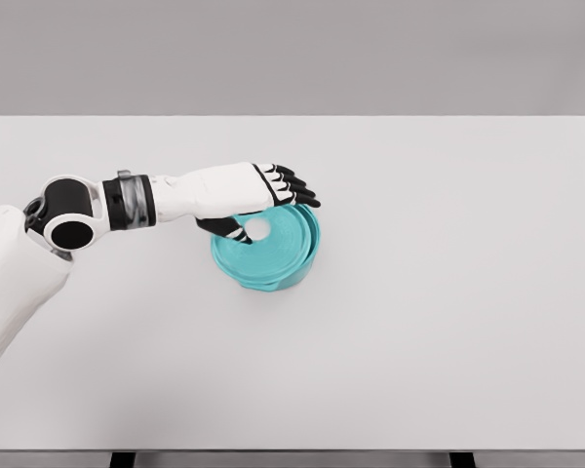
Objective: Cover the pot with left arm
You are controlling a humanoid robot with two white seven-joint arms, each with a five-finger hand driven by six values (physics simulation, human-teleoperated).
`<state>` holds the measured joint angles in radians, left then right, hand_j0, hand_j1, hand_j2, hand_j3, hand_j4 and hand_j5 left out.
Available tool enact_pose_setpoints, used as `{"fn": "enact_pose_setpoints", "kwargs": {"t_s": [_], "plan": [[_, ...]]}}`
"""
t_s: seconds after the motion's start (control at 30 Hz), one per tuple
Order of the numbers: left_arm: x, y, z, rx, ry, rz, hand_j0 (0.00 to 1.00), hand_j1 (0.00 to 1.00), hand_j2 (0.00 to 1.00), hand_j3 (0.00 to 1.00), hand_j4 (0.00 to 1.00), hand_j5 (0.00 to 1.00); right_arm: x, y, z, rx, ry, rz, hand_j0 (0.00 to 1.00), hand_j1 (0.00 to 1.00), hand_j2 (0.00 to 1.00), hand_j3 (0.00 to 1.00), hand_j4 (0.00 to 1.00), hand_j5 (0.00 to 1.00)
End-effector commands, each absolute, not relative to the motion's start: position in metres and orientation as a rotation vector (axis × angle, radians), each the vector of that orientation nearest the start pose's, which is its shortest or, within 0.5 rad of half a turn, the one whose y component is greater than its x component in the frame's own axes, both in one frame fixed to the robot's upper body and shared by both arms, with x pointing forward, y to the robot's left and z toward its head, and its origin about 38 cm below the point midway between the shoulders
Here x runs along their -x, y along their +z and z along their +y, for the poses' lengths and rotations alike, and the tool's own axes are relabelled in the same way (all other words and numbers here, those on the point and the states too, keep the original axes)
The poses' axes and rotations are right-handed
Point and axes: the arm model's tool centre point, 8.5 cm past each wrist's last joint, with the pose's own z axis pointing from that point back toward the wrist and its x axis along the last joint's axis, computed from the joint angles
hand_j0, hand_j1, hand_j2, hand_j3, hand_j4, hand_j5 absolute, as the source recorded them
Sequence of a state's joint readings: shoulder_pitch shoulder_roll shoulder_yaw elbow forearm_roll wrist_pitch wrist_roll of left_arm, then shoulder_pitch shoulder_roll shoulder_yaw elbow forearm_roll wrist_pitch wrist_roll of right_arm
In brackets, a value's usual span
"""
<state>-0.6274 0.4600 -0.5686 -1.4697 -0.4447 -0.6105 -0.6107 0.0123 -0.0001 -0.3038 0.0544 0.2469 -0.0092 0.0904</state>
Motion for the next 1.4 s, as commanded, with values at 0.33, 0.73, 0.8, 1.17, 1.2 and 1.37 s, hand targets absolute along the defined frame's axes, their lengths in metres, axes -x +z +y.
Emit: {"fn": "enact_pose_setpoints", "kwargs": {"t_s": [0.33, 0.73, 0.8, 1.17, 1.2, 1.37], "plan": [[-0.433, 0.202, 0.167, 0.214, 2.779, 2.248, 1.00, 1.00, 1.00, 1.00, 1.00, 1.00, 0.024, -0.261, -0.258, -0.017, -0.062, 0.049, 1.00, 1.00, 1.00, 1.00, 1.00, 1.00], [-0.431, 0.209, 0.164, 0.222, 2.752, 2.245, 1.00, 1.00, 1.00, 1.00, 1.00, 1.00, 0.025, -0.261, -0.258, -0.018, -0.062, 0.051, 1.00, 1.00, 1.00, 1.00, 1.00, 1.00], [-0.430, 0.210, 0.163, 0.224, 2.747, 2.244, 1.00, 1.00, 1.00, 1.00, 1.00, 1.00, 0.025, -0.261, -0.258, -0.018, -0.062, 0.051, 1.00, 1.00, 1.00, 1.00, 1.00, 1.00], [-0.430, 0.214, 0.161, 0.228, 2.733, 2.243, 1.00, 1.00, 1.00, 1.00, 1.00, 1.00, 0.024, -0.261, -0.258, -0.017, -0.062, 0.049, 1.00, 1.00, 1.00, 1.00, 1.00, 1.00], [-0.429, 0.216, 0.160, 0.232, 2.726, 2.242, 1.00, 1.00, 1.00, 1.00, 1.00, 1.00, 0.025, -0.261, -0.258, -0.018, -0.062, 0.051, 1.00, 1.00, 1.00, 1.00, 1.00, 1.00], [-0.428, 0.217, 0.159, 0.232, 2.720, 2.240, 1.00, 1.00, 1.00, 1.00, 1.00, 1.00, 0.024, -0.261, -0.258, -0.017, -0.062, 0.049, 1.00, 1.00, 1.00, 1.00, 1.00, 1.00]]}}
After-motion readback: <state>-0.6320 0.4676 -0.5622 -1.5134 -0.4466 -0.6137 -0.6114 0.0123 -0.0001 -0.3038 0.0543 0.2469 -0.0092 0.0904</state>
